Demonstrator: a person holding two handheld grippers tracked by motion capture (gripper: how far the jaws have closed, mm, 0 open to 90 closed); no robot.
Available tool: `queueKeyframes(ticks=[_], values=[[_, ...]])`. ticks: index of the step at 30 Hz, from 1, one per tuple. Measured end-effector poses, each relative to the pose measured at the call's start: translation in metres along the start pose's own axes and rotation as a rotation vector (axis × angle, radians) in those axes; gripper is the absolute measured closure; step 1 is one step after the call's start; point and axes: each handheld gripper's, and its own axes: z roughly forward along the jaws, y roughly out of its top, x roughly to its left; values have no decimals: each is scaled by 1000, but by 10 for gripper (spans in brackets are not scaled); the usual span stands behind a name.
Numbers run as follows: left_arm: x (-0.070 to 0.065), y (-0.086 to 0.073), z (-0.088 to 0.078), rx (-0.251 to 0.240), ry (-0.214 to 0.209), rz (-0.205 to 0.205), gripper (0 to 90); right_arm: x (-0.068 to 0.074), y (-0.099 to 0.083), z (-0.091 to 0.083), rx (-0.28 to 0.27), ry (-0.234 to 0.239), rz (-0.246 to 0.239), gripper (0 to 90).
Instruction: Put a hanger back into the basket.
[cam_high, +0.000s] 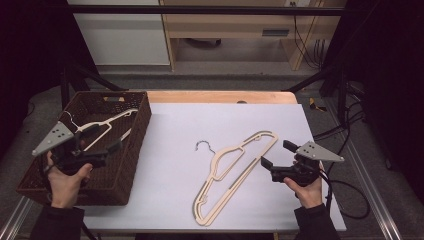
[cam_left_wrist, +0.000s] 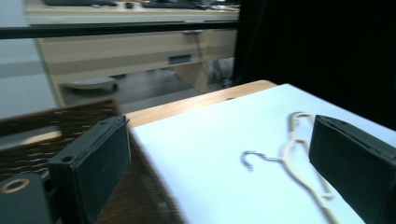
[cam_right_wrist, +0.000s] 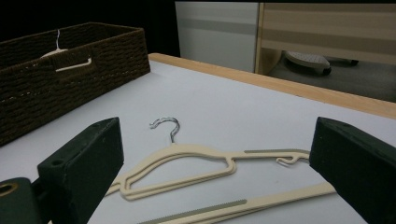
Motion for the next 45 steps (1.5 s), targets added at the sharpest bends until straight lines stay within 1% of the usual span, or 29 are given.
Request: queueKeyframes(ticks=[3,5,6,7,8,9,14,19,22,23,26,30,32,35,36,37,39,41,42,45], values=[[-18,-10,10,13,-38,3,45,1,1,2,8,4,-2,34],[-27,-15,15,22,-44,5,44,2,3,5,10,5,2,35],[-32,-18,19,31,-46,17,41,3,3,6,10,7,2,35],[-35,-19,21,34,-44,30,38,3,4,9,13,7,1,35],[-39,-21,23,36,-45,32,38,4,4,10,15,8,3,35],[-43,-23,25,37,-57,32,38,4,4,12,16,10,3,35],[-54,-27,29,39,-81,26,38,6,5,20,28,16,6,36],[-62,-32,32,55,-107,25,41,8,8,28,40,20,10,50],[-67,-37,35,62,-119,21,40,11,10,38,52,23,15,58],[-68,-39,37,62,-122,18,40,12,11,41,59,26,5,61],[-70,-44,40,75,-137,11,40,15,12,54,77,36,-6,73],[-74,-50,44,94,-149,24,42,21,13,75,108,44,-10,84],[-75,-53,44,97,-159,16,46,24,13,85,135,51,-22,93],[-77,-58,45,107,-165,17,48,30,13,103,169,54,-35,111],[-77,-59,46,108,-164,18,48,31,12,109,183,53,-35,122],[-78,-61,46,111,-165,15,49,32,12,116,185,57,-46,134],[-79,-64,47,118,-176,10,49,35,12,129,210,60,-49,154],[-81,-65,48,126,-178,25,49,36,11,140,237,69,-60,174],[-82,-65,48,127,-180,25,49,37,10,146,253,70,-72,193],[-81,-66,50,127,-183,23,49,39,6,163,293,69,-87,231]])
